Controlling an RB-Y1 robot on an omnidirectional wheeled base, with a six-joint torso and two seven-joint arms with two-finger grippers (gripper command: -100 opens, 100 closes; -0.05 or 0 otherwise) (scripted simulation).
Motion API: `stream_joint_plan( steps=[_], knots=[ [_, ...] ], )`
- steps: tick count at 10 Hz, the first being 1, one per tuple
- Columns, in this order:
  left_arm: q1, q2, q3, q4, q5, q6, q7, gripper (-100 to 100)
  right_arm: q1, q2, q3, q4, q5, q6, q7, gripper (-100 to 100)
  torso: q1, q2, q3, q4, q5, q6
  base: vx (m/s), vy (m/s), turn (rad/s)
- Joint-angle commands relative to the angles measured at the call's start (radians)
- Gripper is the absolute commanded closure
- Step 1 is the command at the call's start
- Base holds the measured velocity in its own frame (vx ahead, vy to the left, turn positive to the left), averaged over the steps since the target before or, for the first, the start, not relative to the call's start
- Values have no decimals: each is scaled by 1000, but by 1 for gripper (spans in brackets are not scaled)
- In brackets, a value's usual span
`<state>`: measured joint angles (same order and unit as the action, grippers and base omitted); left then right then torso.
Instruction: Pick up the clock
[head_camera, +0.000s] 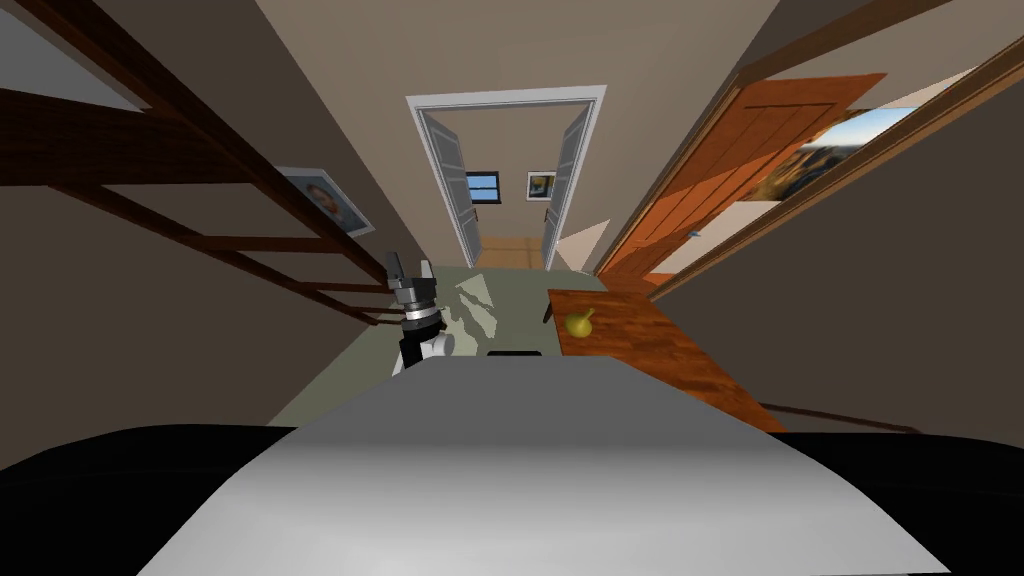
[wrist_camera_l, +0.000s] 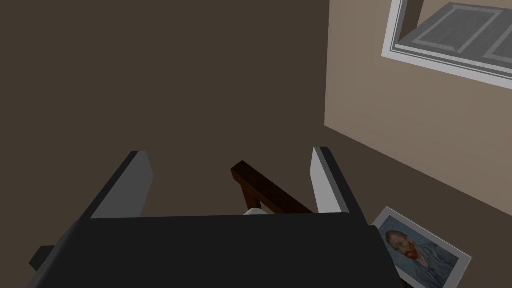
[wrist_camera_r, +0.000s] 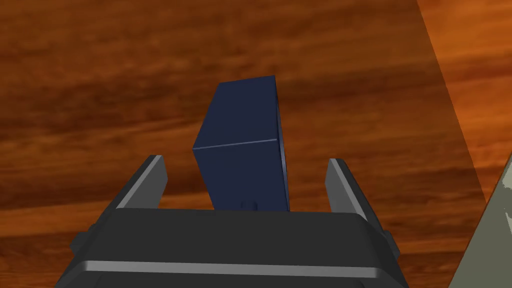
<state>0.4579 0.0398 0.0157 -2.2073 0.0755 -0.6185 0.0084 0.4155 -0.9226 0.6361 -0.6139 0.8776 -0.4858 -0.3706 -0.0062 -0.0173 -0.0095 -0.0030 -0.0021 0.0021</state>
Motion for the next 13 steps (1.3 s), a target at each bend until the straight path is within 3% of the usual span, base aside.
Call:
stream_joint_plan(
  steps=[1,2,3,5,7,8,12,13],
  knots=[
    [0,0,0,0,0,0,0,0,0,0,0,0,0,0,0,-100,0,0,0,0,0,0,81,-41,43],
    [0,0,0,0,0,0,0,0,0,0,1,-2,1,2,-4,0,3,4,2,0,1,1,14,-9,-2],
    [0,0,0,0,0,0,0,0,-8,37,0,16,-7,23,16,-100,6,8,4,1,1,1,-8,-48,55],
    [0,0,0,0,0,0,0,0,-17,82,-1,40,-17,49,40,-100,3,12,6,2,1,1,-30,-69,54],
    [0,0,0,0,0,0,0,0,-15,77,2,30,-16,53,30,-100,3,13,7,3,1,1,-28,-42,21],
    [0,0,0,0,0,0,0,0,-15,79,1,32,-17,53,34,100,5,12,7,2,1,1,0,0,0],
    [0,0,0,0,0,0,0,0,-16,81,2,29,-16,49,35,100,2,11,6,2,0,2,0,2,2],
    [0,0,0,0,0,0,0,0,-16,81,2,29,-16,50,35,0,2,11,6,2,0,2,0,0,0]
  ],
)
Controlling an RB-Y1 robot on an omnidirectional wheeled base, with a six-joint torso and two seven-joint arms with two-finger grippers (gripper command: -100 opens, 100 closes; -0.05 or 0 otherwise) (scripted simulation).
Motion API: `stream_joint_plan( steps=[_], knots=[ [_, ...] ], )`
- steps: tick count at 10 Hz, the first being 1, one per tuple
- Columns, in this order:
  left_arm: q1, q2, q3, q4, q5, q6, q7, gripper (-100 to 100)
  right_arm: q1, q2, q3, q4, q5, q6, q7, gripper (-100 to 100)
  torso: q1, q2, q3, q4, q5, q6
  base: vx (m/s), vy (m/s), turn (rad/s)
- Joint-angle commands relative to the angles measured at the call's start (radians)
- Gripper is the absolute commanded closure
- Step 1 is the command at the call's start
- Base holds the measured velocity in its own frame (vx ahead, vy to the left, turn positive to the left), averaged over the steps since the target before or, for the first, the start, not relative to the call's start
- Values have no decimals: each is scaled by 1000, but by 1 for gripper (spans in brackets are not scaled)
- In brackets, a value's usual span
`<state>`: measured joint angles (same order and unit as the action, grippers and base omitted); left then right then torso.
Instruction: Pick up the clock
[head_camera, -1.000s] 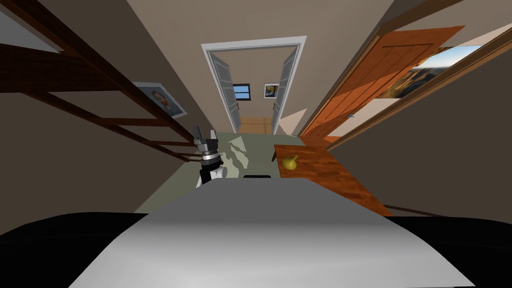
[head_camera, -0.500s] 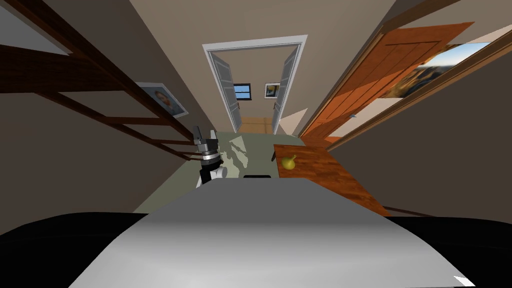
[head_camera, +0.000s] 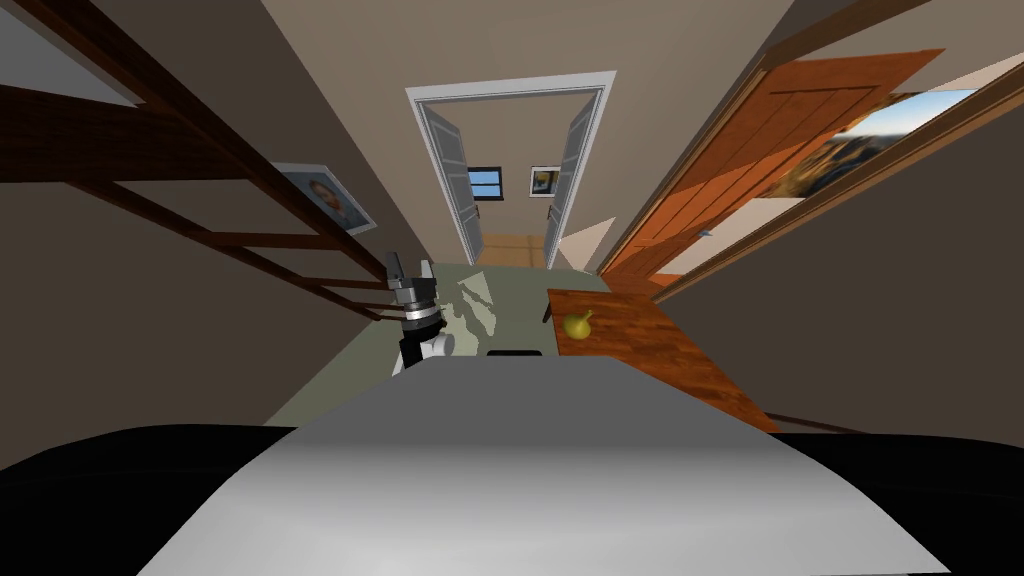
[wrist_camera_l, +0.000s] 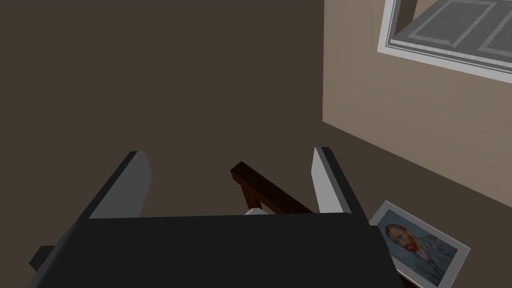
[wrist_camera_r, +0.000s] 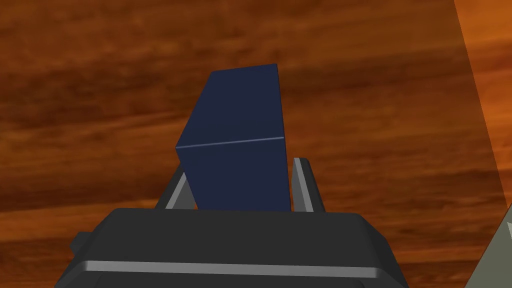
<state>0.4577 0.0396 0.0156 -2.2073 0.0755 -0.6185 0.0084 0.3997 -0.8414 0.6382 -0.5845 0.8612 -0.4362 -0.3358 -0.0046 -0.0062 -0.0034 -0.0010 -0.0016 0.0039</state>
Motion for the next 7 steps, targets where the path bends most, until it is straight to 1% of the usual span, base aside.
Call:
stream_joint_plan(
  steps=[1,3,5,6,7],
  knots=[
    [0,0,0,0,0,0,0,0,6,-35,-3,-8,7,-21,-14,100,0,0,0,0,0,0,29,42,-73],
    [0,0,0,0,0,0,0,0,14,-72,-2,-27,15,-42,-33,100,5,-2,-1,-1,2,0,34,72,-56],
    [0,0,0,0,0,0,0,0,15,-81,-2,-32,17,-47,-38,100,5,-2,-1,-1,1,0,16,39,-13],
    [0,0,0,0,0,0,0,0,15,-77,-4,-27,15,-48,-30,100,3,-1,-1,0,1,0,4,9,-3],
    [0,0,0,0,0,0,0,0,16,-78,-3,-31,15,-47,-35,0,2,-1,-1,0,1,0,0,0,0]
  ],
)
